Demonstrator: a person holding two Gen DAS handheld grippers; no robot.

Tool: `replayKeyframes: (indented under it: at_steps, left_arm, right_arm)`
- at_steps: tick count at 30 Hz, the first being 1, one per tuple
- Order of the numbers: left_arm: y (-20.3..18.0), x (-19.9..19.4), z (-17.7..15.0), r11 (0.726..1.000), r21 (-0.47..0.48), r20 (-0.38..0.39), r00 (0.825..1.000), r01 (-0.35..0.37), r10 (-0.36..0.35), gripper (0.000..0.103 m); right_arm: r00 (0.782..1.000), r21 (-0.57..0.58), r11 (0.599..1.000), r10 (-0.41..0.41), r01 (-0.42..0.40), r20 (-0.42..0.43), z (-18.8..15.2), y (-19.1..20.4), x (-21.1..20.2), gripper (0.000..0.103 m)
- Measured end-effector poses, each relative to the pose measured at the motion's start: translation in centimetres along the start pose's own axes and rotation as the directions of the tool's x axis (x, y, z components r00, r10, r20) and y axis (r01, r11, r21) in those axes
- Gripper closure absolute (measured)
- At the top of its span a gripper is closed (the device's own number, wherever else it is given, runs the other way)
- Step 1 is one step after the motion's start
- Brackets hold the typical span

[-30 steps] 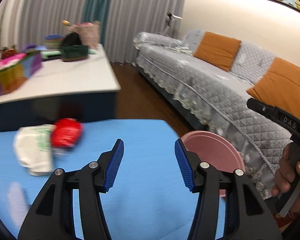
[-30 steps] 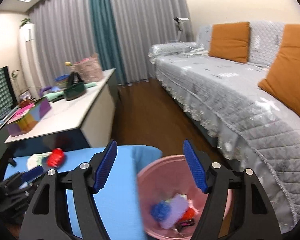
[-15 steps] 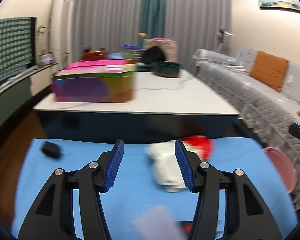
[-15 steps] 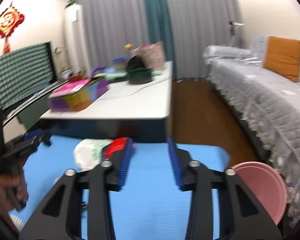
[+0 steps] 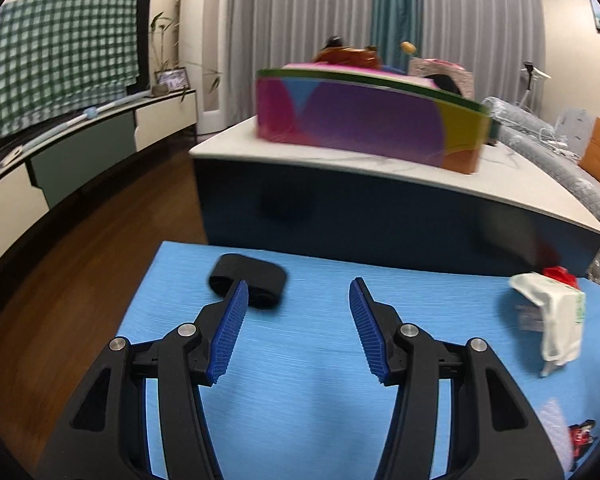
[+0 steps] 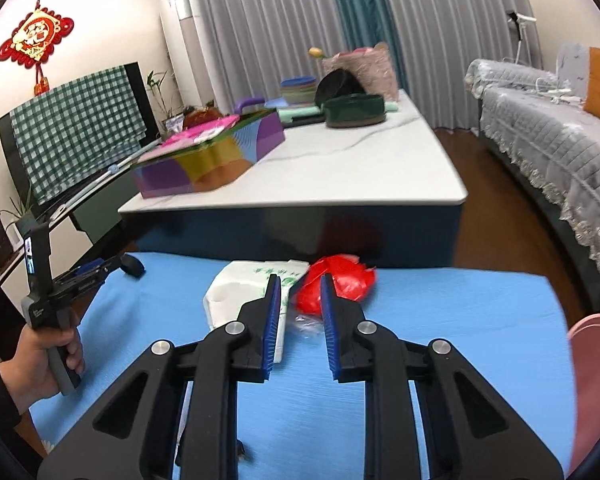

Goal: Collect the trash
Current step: 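Return both open tools to the table toward the white bag and black pouch, then grasp the white printed bag with the right tool and carry it to the bucket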

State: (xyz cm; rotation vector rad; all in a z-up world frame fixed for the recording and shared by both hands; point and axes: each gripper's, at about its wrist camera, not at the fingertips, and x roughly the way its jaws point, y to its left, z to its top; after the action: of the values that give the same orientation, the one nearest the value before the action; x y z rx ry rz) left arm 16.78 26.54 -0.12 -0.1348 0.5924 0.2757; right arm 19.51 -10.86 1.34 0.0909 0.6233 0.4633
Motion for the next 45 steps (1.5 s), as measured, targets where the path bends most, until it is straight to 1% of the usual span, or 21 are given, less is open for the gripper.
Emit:
replayKeyframes:
  at_steps: [2, 4, 5, 7, 9, 12, 13, 16, 18, 19, 20, 21, 22, 23, 24, 25, 29, 31, 38, 42, 45]
  left_arm:
    - [1.1, 0.6, 0.1, 1.0, -0.012, -0.005, 1.0, -0.009, 0.009, 0.051]
    - [2.1, 1.5, 0.0, 1.0, -0.023, -0.018, 1.0, -0.018, 0.017, 0.051]
    - [2.7, 1.9, 0.1, 0.999, -0.033, -0.026, 1.0, -0.018, 0.017, 0.051]
    - [3.5, 2.6, 0.3, 0.999, -0.052, -0.037, 0.999, -0.018, 0.016, 0.051]
    - [4.2, 3.1, 0.6, 0.997, -0.068, -0.045, 0.999, -0.021, 0.018, 0.051]
    - [5.5, 4.3, 0.8, 0.995, -0.1, -0.073, 0.997, -0.02, 0.013, 0.051]
    - [5.7, 4.9, 1.0, 0.994, -0.107, -0.098, 0.995, -0.02, 0.009, 0.051]
    - [5.7, 5.5, 1.0, 0.994, -0.109, -0.12, 0.993, -0.005, -0.008, 0.051]
    - [5.3, 6.0, 0.9, 0.996, -0.094, -0.149, 0.989, 0.001, -0.015, 0.051]
    - [5.2, 6.1, 0.9, 0.996, -0.089, -0.156, 0.988, 0.003, -0.016, 0.052]
    - [5.1, 6.2, 0.9, 0.996, -0.088, -0.159, 0.987, 0.008, -0.022, 0.058]
    - [5.1, 6.2, 0.8, 0.996, -0.09, -0.165, 0.986, 0.015, -0.03, 0.061]
    - [5.2, 6.3, 0.7, 0.996, -0.093, -0.171, 0.985, 0.015, -0.031, 0.066]
    - [5.3, 6.4, 0.7, 0.995, -0.097, -0.174, 0.984, 0.017, -0.034, 0.076]
    - [5.3, 6.4, 0.6, 0.995, -0.1, -0.176, 0.984, 0.022, -0.039, 0.08]
    - [5.3, 6.3, 0.5, 0.995, -0.1, -0.175, 0.983, 0.028, -0.045, 0.088]
    - [4.5, 5.2, 0.2, 0.997, -0.077, -0.149, 0.988, 0.028, -0.039, 0.094]
    - [4.1, 4.7, 0.1, 0.998, -0.065, -0.136, 0.99, 0.019, -0.028, 0.095]
    - [2.5, 1.7, 0.0, 0.998, -0.058, -0.082, 0.996, 0.017, -0.022, 0.095]
    - [0.5, -0.2, 0.0, 0.999, -0.024, -0.056, 0.998, 0.039, -0.04, 0.095]
    - [-1.2, -1.9, -0.3, 0.998, -0.011, -0.041, 0.997, 0.063, -0.063, 0.095]
  right_arm:
    - [1.0, 0.008, 1.0, 0.008, -0.007, -0.016, -0.2, 0.0, 0.9, 0.08]
    - [0.999, 0.019, 1.0, 0.018, -0.017, -0.045, -0.5, 0.2, 2.2, 0.073]
    - [0.998, 0.024, 1.0, 0.02, -0.018, -0.054, -0.5, 0.3, 2.7, 0.072]
    - [0.997, 0.033, 0.999, 0.029, -0.027, -0.072, -0.7, 0.4, 3.5, 0.063]
    - [0.995, 0.035, 0.999, 0.039, -0.036, -0.093, -0.9, 0.6, 4.4, 0.06]
    - [0.992, 0.029, 0.998, 0.053, -0.05, -0.117, -1.2, 1.0, 5.4, 0.058]
    - [0.991, 0.025, 0.998, 0.057, -0.054, -0.125, -1.3, 1.0, 5.7, 0.058]
    - [0.986, 0.026, 0.998, 0.057, -0.053, -0.154, -1.7, 1.1, 6.8, 0.058]
    - [0.983, 0.036, 0.997, 0.068, -0.062, -0.173, -1.9, 1.0, 7.3, 0.058]
    - [0.981, 0.034, 0.997, 0.074, -0.069, -0.18, -2.0, 1.2, 7.5, 0.058]
    - [0.979, 0.031, 0.997, 0.082, -0.078, -0.185, -2.0, 1.3, 7.7, 0.058]
    - [0.978, 0.027, 0.996, 0.09, -0.086, -0.189, -1.9, 1.5, 7.8, 0.06]
    - [0.976, 0.023, 0.995, 0.097, -0.094, -0.193, -2.0, 1.7, 7.9, 0.065]
    - [0.975, 0.009, 0.995, 0.1, -0.1, -0.198, -2.1, 2.1, 8.0, 0.07]
    - [0.974, -0.008, 0.995, 0.098, -0.101, -0.202, -2.2, 2.4, 8.0, 0.082]
    - [0.974, -0.028, 0.994, 0.094, -0.102, -0.204, -2.4, 2.8, 8.0, 0.087]
    - [0.977, -0.052, 0.993, 0.097, -0.108, -0.191, -2.3, 3.2, 7.3, 0.092]
    - [0.98, -0.059, 0.993, 0.093, -0.104, -0.174, -1.9, 3.1, 6.6, 0.095]
    - [0.988, -0.077, 0.99, 0.11, -0.119, -0.112, -0.2, 3.4, 3.4, 0.096]
    - [0.991, -0.086, 0.99, 0.106, -0.114, -0.087, 0.3, 3.4, 1.5, 0.096]
    - [0.994, -0.099, 0.991, 0.085, -0.092, -0.074, 0.4, 3.4, 0.2, 0.096]
